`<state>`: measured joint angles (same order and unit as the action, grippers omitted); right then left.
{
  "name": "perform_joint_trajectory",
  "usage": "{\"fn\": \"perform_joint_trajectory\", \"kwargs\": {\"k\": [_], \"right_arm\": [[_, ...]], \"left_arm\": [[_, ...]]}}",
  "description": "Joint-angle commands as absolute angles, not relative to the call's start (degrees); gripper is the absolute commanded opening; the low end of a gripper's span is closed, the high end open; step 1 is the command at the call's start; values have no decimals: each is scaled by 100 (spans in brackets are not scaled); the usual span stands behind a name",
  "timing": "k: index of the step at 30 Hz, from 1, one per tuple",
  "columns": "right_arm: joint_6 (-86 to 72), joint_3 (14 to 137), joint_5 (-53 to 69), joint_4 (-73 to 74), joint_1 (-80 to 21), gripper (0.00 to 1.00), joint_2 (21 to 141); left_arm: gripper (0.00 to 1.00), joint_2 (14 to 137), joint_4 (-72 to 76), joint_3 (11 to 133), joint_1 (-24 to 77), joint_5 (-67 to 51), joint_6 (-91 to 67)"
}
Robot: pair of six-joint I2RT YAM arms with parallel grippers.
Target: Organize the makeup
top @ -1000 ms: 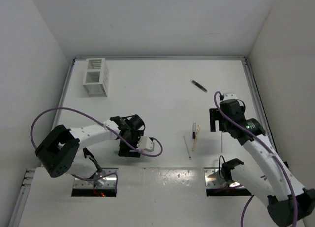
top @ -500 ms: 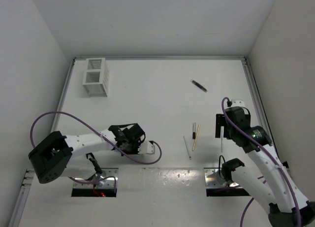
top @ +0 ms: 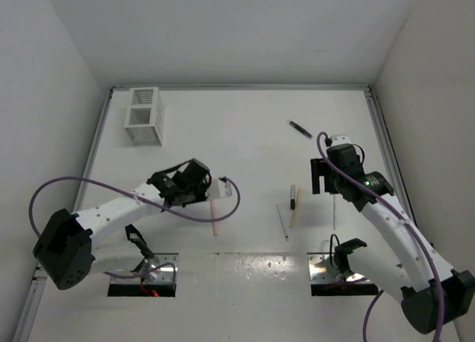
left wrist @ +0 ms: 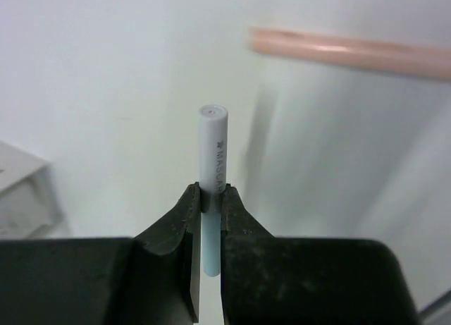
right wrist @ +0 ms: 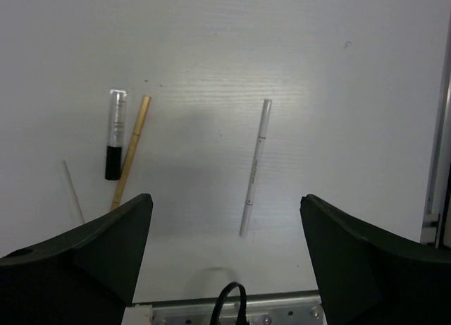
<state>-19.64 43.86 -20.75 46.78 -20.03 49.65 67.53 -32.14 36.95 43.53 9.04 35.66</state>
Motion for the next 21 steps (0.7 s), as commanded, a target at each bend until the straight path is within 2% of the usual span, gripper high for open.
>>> {"fn": "perform_joint_trajectory", "kwargs": {"k": [1, 3, 6, 7, 10, 11, 14, 17, 21], "right_arm": [[-1389, 4903, -1539, 3675, -2039, 88, 5456], [-1127, 5018, -1127, 3307, -2039, 89, 5886], [-854, 5422, -408, 2928, -2048, 90, 6459], [-809, 5571, -291, 2640, -2022, 92, 6564], [-528, 6027, 368, 2322, -1995, 92, 7232], [-501, 6273, 517, 2294, -1952, 92, 7660], [-439, 6819, 1316, 2154, -1864, 92, 8173], [-483, 7013, 1468, 1786, -1811, 92, 8551], [-632, 6996, 1433, 1381, -1775, 92, 8797]], "left_arm": [[0, 6958, -2726, 4820, 3651, 1161, 4015], [0, 7354, -2663, 5454, 3236, 1003, 4017], [0, 8417, -2663, 7333, 2594, 617, 3605], [0, 8681, -2715, 8400, 2306, 311, 3308], [0, 9893, -2646, 9988, 1795, -51, 2439], [0, 10227, -2646, 10976, 1384, -349, 2243], [0, 11467, -2279, 12387, 575, -964, 1577], [0, 12040, -1018, 12446, -111, -1334, 742], [0, 12041, 499, 11647, -483, -1397, 193]]}}
